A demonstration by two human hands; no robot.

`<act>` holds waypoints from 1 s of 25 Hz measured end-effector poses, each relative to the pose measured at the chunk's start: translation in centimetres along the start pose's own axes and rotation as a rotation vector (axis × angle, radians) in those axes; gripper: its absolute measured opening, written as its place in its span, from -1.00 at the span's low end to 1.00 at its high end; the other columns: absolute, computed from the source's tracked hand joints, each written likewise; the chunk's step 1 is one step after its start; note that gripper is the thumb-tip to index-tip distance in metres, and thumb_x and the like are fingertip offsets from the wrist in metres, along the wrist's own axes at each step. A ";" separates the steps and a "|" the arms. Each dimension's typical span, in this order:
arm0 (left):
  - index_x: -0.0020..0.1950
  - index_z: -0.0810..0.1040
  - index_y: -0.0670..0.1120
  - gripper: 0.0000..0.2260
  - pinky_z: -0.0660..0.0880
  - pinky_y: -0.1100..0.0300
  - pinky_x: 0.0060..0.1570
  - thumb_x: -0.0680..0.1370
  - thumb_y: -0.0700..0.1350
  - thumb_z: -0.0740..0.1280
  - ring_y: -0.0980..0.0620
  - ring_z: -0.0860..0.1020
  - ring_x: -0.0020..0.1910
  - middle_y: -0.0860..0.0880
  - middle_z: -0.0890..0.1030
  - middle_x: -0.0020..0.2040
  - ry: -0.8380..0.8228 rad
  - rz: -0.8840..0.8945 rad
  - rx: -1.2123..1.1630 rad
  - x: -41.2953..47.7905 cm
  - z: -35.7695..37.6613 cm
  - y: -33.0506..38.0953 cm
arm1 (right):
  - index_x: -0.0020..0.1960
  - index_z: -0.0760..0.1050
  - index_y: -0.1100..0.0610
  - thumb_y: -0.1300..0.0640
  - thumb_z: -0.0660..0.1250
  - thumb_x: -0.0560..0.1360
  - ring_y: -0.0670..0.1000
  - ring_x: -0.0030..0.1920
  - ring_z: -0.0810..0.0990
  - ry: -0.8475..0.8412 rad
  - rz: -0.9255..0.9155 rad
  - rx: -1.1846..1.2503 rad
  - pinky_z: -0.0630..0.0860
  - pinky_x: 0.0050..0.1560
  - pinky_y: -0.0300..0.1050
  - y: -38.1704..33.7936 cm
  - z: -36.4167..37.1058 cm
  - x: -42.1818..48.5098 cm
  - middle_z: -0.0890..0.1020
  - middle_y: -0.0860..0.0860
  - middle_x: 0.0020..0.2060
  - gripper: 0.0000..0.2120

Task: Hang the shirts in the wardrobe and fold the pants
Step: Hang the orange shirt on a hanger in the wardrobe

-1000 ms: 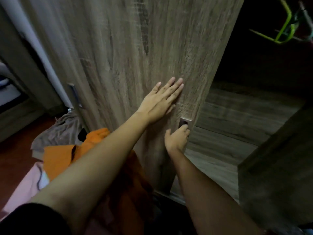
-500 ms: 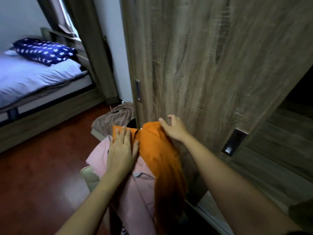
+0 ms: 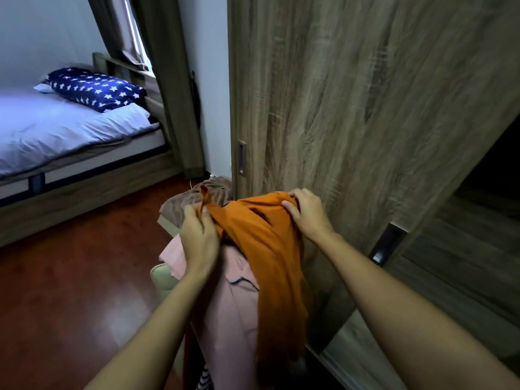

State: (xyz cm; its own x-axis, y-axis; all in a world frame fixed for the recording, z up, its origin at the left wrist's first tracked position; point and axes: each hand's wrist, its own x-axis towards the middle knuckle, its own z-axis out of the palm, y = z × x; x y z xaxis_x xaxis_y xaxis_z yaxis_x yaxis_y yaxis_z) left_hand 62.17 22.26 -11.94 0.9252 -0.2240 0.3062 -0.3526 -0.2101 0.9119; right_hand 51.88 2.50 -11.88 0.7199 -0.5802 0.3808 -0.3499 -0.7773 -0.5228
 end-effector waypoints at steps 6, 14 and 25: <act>-0.31 0.31 -0.05 -0.72 0.25 0.42 -0.48 0.58 -0.27 0.08 0.27 0.31 -0.51 0.01 0.33 -0.39 -0.090 0.040 -0.415 -2.5 -1.2 9.2 | -0.06 0.46 0.33 0.23 0.20 0.55 -0.03 -0.11 0.43 0.568 -0.074 0.144 0.24 -0.08 -0.34 -1.4 -12.1 -3.5 0.47 0.23 -0.10 -0.84; -0.14 0.46 -0.18 -0.72 0.32 0.02 -0.09 0.51 -0.01 0.09 -0.21 0.45 -0.06 -0.32 0.53 -0.03 -0.137 0.069 -0.001 -4.8 0.6 15.9 | 0.06 0.36 0.15 0.22 0.12 0.58 -0.34 -0.21 0.48 0.718 -0.242 0.101 0.36 -0.15 -0.40 -1.6 -34.1 -11.6 0.47 -0.13 -0.22 -0.91; 0.19 0.55 -0.11 -0.73 0.52 0.10 0.07 0.50 -0.12 0.34 0.00 0.61 0.03 -0.10 0.64 0.04 -1.470 0.444 -0.465 -20.0 10.8 27.2 | 0.11 0.46 0.00 0.04 0.25 0.54 -0.18 -0.02 0.57 0.139 -0.332 -0.412 0.49 0.00 -0.23 -1.2 -41.8 -19.9 0.57 -0.15 -0.06 -0.85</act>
State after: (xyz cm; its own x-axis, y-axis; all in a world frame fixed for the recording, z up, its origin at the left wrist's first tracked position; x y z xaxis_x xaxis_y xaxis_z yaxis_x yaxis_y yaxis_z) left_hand 32.60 10.73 3.78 -0.2618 -0.9203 0.2908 -0.2183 0.3500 0.9109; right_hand 12.93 4.78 13.04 0.7557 -0.2925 0.5860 -0.3433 -0.9389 -0.0258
